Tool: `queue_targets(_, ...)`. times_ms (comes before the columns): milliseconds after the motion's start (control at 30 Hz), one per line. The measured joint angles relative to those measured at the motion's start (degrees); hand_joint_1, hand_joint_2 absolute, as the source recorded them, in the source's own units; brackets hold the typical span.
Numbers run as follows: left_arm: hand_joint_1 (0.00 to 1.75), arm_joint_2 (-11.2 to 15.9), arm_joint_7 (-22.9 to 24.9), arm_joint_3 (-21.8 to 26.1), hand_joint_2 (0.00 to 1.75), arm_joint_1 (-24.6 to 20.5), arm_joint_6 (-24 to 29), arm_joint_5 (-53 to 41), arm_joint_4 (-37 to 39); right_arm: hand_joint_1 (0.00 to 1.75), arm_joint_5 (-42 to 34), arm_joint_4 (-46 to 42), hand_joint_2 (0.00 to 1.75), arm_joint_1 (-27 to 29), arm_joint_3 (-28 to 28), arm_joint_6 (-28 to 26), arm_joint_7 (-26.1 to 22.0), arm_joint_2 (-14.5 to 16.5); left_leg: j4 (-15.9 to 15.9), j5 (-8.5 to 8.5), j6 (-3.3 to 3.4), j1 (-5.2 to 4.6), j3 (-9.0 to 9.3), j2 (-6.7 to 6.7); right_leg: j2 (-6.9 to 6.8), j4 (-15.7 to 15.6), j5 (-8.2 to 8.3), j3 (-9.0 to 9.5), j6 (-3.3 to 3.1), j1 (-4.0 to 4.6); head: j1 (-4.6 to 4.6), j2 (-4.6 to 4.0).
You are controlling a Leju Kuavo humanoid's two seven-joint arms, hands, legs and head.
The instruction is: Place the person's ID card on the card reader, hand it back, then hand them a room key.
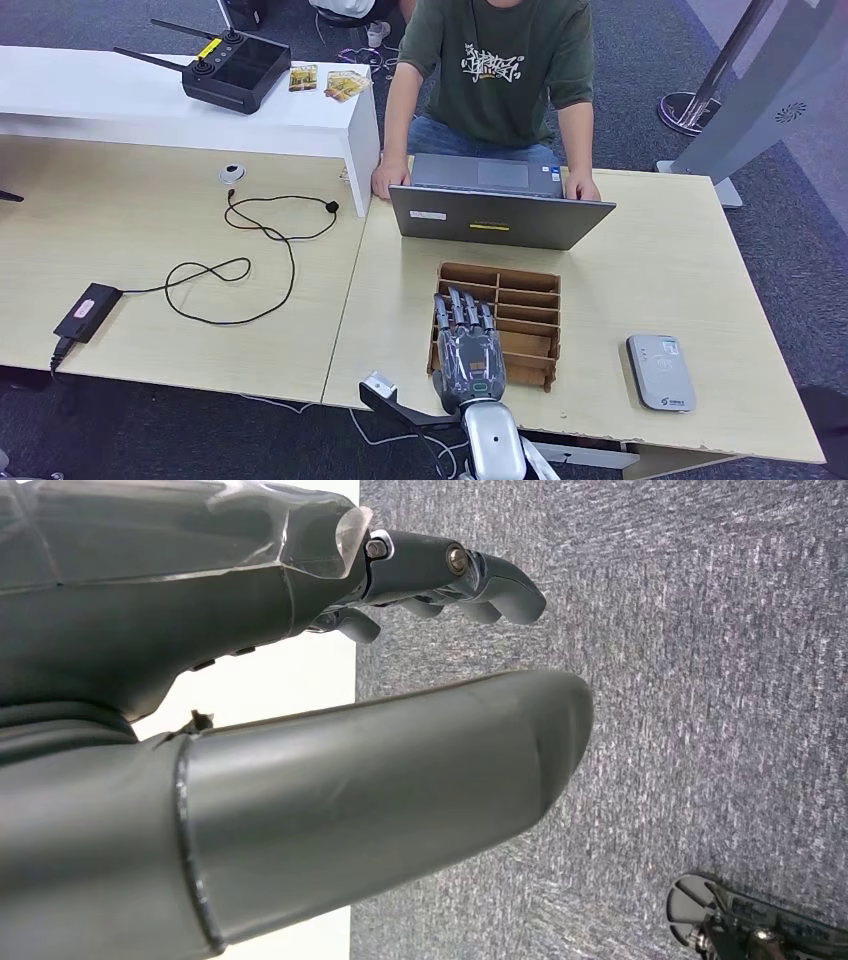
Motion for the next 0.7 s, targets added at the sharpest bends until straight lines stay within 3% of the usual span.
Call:
queue_targets(400,0.00,0.42,0.31,-0.04,0.00,-0.08,0.00,-0.01,0.26,0.00,0.13,5.43,1.75,-0.70,-1.07,0.97,1.05,0.74,0.00,0.00,0.00,0.00,0.00,0.00,0.00,0.00,0.00,0.01,0.00,0.00,0.01,0.00)
queue_targets(700,0.00,0.60,0.33,-0.42,0.00,-0.10,0.00,-0.13,0.33,0.00,0.13,4.73,1.75,-0.35,-1.51,3.16,2.41,0.77,0.00,0.00,0.00,0.00,0.00,0.00,0.00,0.00,0.00,0.00,0.00,0.00,0.00,0.01)
